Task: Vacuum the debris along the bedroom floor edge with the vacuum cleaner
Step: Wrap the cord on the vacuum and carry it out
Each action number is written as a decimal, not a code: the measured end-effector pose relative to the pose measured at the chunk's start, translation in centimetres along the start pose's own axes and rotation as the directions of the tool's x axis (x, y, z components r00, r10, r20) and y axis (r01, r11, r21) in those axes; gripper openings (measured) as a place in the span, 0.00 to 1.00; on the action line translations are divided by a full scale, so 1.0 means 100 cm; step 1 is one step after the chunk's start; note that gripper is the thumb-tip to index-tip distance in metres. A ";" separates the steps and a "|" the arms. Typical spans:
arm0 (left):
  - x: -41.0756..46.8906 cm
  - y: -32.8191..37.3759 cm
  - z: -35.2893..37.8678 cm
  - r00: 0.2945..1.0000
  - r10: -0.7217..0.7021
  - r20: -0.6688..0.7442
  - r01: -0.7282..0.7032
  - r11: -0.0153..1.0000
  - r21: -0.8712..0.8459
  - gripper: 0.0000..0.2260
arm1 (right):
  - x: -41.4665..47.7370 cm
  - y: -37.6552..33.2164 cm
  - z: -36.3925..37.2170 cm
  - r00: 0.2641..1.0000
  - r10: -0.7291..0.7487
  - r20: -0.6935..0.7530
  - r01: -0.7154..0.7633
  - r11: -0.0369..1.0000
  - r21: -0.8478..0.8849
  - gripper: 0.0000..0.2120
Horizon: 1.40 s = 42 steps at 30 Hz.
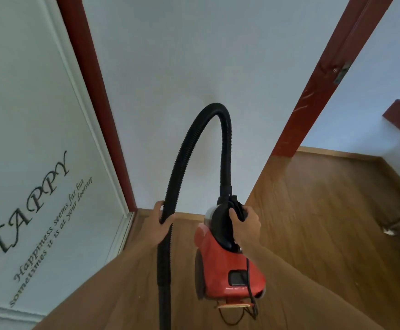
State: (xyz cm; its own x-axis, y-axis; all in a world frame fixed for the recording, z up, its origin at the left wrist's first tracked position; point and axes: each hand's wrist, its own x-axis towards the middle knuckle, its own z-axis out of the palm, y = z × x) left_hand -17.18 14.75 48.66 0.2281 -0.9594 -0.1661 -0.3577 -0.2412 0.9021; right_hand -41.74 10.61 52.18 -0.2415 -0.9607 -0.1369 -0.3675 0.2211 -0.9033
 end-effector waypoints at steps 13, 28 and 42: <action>0.088 -0.076 0.019 0.997 -0.078 -0.025 0.078 0.997 0.021 0.24 | 0.075 0.055 0.083 0.993 0.066 0.099 -0.054 0.991 -0.121 0.07; 0.164 -0.154 0.005 0.985 -0.142 0.095 0.148 0.987 -0.068 0.22 | 0.114 0.077 0.181 0.977 0.201 0.069 -0.188 0.968 -0.166 0.10; 0.178 -0.315 0.092 0.941 -0.337 -0.022 0.331 0.932 -0.149 0.20 | 0.155 0.228 0.275 0.960 0.221 0.174 -0.190 0.966 -0.177 0.05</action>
State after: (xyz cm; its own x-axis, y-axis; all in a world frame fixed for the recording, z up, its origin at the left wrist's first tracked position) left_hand -10.17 3.88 13.60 0.3555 -0.8182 -0.4519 -0.1226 -0.5201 0.8452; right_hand -29.12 -3.81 18.28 -0.1569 -0.9022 -0.4018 -0.4678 0.4262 -0.7743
